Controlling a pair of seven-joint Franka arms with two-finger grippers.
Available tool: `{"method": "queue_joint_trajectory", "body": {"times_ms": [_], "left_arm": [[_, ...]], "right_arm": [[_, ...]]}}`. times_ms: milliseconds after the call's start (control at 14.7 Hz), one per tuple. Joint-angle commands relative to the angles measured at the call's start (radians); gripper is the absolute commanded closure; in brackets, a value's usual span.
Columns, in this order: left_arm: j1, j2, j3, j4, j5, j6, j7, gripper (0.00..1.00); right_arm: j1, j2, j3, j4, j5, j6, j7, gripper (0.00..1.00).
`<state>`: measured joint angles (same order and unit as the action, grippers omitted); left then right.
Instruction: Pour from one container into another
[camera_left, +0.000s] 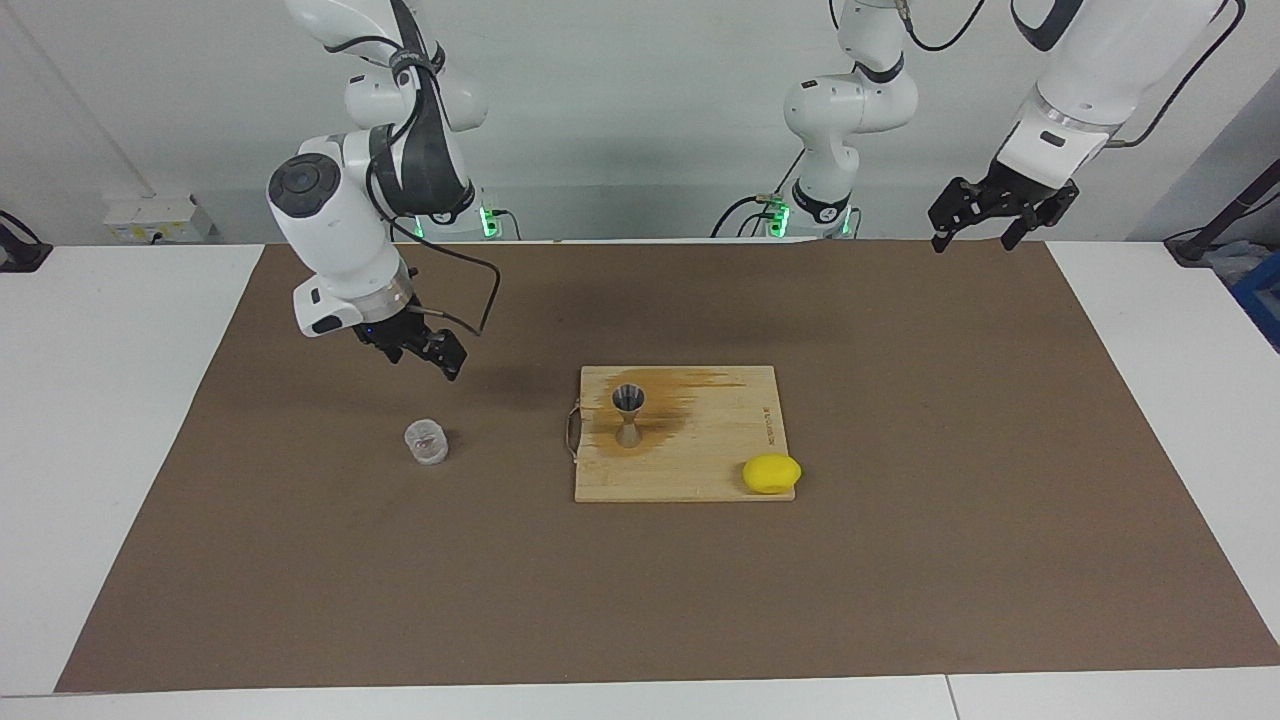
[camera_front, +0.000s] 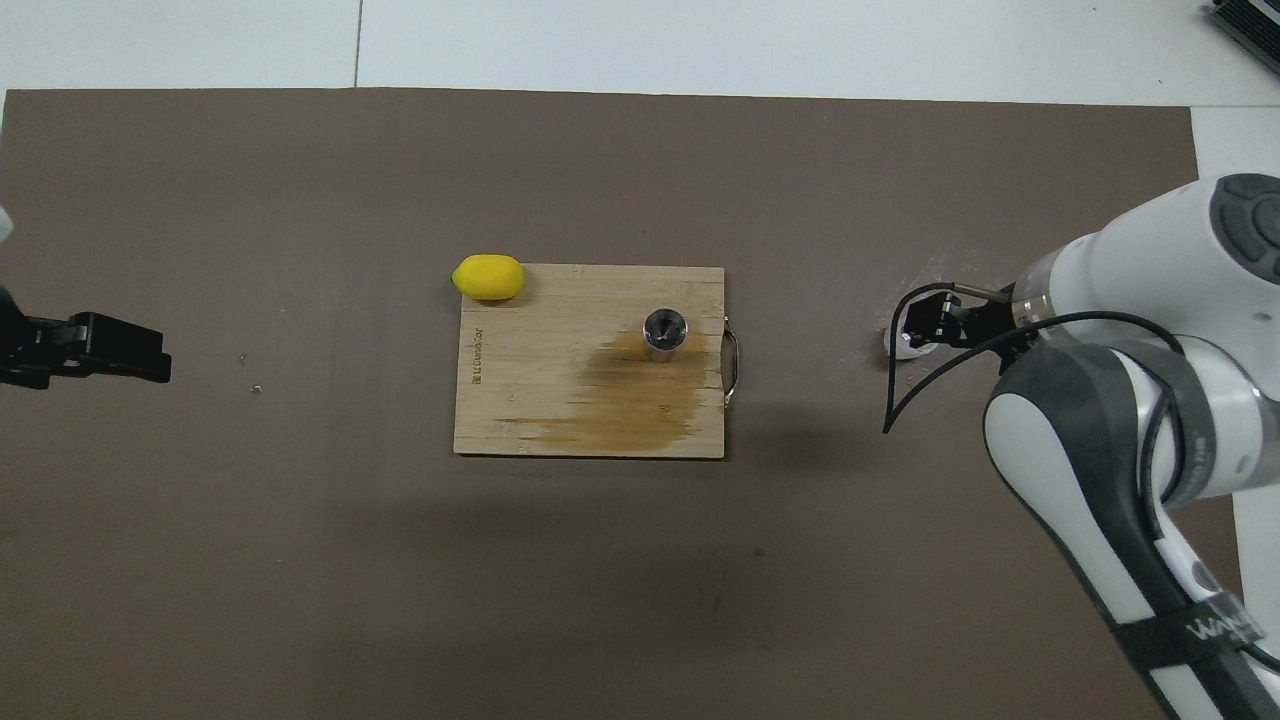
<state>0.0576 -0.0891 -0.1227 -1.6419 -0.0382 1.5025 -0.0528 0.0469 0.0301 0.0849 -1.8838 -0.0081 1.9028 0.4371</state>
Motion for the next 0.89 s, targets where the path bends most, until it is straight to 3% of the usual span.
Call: {"method": "queue_joint_trajectory", "body": {"times_ms": [0, 341, 613, 818], "left_arm": [[0.001, -0.021, 0.003, -0.025, -0.008, 0.042, 0.005, 0.0], [-0.008, -0.021, 0.005, -0.026, -0.008, 0.048, 0.007, 0.0], [-0.007, -0.021, 0.005, -0.026, -0.008, 0.036, 0.007, 0.0], [-0.004, -0.021, 0.005, -0.026, -0.008, 0.036, 0.007, 0.0]], "right_arm": [[-0.006, 0.014, 0.003, 0.167, -0.078, -0.112, -0.07, 0.0], [-0.032, 0.025, -0.004, 0.385, -0.066, -0.309, -0.078, 0.0], [-0.068, -0.015, -0.008, 0.384, -0.063, -0.381, -0.138, 0.0], [-0.07, -0.054, -0.011, 0.307, 0.006, -0.372, -0.13, 0.0]]}}
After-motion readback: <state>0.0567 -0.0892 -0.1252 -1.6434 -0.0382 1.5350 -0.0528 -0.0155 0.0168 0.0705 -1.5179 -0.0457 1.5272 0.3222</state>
